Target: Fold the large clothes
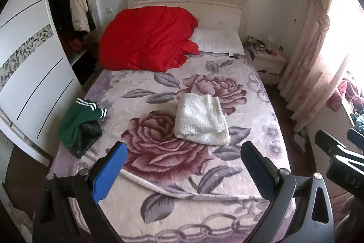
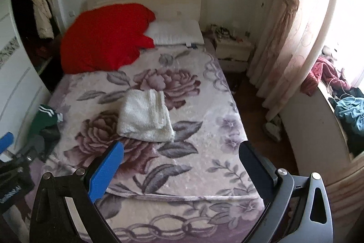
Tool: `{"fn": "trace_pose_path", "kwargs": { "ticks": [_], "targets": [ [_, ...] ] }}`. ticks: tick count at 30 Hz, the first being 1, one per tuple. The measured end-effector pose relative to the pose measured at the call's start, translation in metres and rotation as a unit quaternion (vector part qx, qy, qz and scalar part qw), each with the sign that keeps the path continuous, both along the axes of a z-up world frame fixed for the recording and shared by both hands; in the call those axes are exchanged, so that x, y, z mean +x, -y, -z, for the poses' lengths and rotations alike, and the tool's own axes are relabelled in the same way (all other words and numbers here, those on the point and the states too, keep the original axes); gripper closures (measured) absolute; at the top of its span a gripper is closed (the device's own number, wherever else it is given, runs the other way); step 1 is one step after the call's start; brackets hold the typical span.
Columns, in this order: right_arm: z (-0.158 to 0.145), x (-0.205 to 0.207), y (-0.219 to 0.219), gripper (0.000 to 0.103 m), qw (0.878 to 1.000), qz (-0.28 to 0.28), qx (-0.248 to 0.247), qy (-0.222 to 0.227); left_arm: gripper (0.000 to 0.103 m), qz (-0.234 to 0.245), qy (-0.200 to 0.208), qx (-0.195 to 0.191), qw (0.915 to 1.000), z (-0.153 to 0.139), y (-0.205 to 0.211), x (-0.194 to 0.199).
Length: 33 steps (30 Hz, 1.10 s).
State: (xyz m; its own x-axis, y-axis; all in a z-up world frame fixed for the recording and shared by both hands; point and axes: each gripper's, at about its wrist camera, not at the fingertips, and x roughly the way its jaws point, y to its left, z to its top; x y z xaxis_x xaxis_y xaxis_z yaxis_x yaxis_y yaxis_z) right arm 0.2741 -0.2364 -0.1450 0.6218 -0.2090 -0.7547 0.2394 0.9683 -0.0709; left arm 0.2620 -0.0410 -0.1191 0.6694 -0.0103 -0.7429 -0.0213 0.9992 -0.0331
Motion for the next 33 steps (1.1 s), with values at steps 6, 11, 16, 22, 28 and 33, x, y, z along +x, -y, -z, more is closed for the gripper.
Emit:
{"fn": "trace_pose_path", "kwargs": {
  "ticks": [6,11,16,22,28,33],
  "targets": [
    [-0.043,-0.042,-0.010,0.001,0.999,-0.015,0.005,0.029,0.001,0.001,0.006,0.002,1.0000,-0.025,0.005,-0.031],
    [-0.066,-0.062,-0.015,0.000,0.999,-0.024,-0.009,0.046,0.001,-0.010,0.020,0.007,0.9997,-0.046,0.008,-0.050],
    [-0.085,-0.075,-0.019,0.000,0.998,-0.034,-0.008,0.054,0.001,-0.015,0.026,0.009,0.9995,-0.056,0.008,-0.057],
    [-0.101,-0.082,-0.015,0.000,0.997,-0.042,-0.010,0.066,0.001,-0.017,0.037,0.010,0.9991,-0.064,0.008,-0.061],
    [-0.106,-0.084,-0.012,0.000,0.996,-0.046,-0.008,0.072,0.001,-0.013,0.034,0.009,0.9993,-0.066,0.010,-0.066],
    [-0.105,-0.082,-0.008,0.000,0.997,-0.049,-0.002,0.067,0.001,-0.014,0.035,0.011,0.9992,-0.068,0.009,-0.069]
  ]
}}
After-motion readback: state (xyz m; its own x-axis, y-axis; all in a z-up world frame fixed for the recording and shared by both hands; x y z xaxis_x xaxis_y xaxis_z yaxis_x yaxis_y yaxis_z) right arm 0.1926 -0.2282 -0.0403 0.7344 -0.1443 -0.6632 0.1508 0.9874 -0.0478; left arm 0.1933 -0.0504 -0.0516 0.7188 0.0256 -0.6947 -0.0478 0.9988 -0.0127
